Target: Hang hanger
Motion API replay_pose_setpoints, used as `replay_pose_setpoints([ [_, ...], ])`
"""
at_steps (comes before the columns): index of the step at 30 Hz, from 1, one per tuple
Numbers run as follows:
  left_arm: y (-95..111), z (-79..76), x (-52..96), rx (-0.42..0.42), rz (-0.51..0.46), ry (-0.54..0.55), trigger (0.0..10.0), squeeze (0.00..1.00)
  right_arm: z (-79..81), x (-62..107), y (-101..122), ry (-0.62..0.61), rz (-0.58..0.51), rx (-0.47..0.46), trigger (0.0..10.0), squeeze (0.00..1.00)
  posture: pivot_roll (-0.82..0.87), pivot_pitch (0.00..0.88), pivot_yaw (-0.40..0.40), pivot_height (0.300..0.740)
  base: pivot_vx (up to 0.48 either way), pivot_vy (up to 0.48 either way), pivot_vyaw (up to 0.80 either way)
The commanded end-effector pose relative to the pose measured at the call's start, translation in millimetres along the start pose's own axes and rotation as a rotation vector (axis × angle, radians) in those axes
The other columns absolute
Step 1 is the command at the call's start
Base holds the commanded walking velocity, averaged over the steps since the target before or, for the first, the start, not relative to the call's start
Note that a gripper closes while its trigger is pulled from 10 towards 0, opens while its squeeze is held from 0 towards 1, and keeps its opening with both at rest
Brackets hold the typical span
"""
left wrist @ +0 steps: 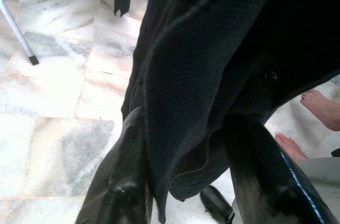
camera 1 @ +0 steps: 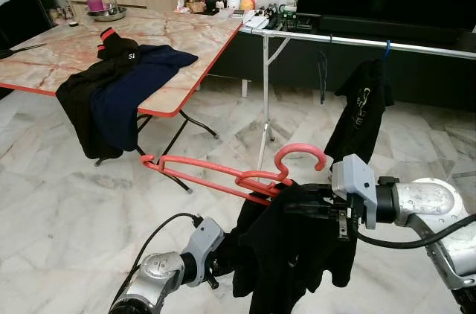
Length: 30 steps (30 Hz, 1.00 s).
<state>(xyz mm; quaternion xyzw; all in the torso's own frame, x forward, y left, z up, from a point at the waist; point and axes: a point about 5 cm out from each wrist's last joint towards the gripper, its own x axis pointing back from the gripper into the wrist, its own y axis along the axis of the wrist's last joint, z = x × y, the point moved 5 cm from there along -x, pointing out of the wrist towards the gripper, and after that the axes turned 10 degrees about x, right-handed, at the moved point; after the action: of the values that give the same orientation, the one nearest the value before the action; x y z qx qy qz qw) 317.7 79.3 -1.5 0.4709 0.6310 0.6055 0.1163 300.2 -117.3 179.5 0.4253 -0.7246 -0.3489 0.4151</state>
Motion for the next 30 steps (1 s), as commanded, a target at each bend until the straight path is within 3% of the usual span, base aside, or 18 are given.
replay_pose_setpoints([
  [1, 3.7, 1.7, -1.1, -0.017, 0.001, 0.006, 0.0, 0.0, -6.8, 0.4, 10.2, -0.015, -0.027, 0.025, 0.0, 0.0, -0.02, 0.054, -0.024, 0.74, 0.0, 0.0, 0.0],
  [5, 4.4, 2.4, -1.6, -0.017, -0.002, 0.015, 0.0, 0.0, -7.0, 0.0, 10.5, -0.016, -0.029, 0.025, 0.0, 0.0, -0.02, 0.056, -0.024, 0.74, 0.0, 0.0, 0.0],
  [9, 10.3, 12.7, -2.2, -0.006, -0.043, 0.116, 0.0, 0.0, -7.4, -0.8, 11.8, -0.021, -0.035, 0.025, 0.0, 0.0, -0.02, 0.059, -0.023, 0.74, 0.0, 0.0, 0.0],
  [15, 13.6, 11.0, -3.9, 0.051, -0.08, 0.112, 0.0, 0.0, -6.6, -2.2, 10.5, -0.023, -0.034, 0.02, 0.0, 0.0, -0.02, 0.064, -0.026, 0.74, 0.0, 0.0, 0.0],
  [21, 17.6, 9.6, -5.9, 0.205, -0.134, 0.096, 0.0, 0.0, -8.1, -3.2, 10.9, -0.036, -0.037, 0.019, 0.0, 0.0, -0.02, 0.067, -0.026, 0.74, 0.0, 0.0, 0.0],
  [23, 22.0, 12.7, -6.3, 0.31, -0.163, 0.101, 0.0, 0.0, -8.9, -3.9, 11.4, -0.041, -0.04, 0.018, 0.0, 0.0, -0.02, 0.069, -0.026, 0.74, 0.0, 0.0, 0.0],
  [30, 37.9, 23.7, -5.7, 0.483, -0.26, 0.157, 0.0, 0.0, -8.1, -7.5, 11.8, -0.049, -0.051, 0.011, 0.0, 0.0, -0.01, 0.071, -0.026, 0.74, 0.0, 0.0, 0.0],
])
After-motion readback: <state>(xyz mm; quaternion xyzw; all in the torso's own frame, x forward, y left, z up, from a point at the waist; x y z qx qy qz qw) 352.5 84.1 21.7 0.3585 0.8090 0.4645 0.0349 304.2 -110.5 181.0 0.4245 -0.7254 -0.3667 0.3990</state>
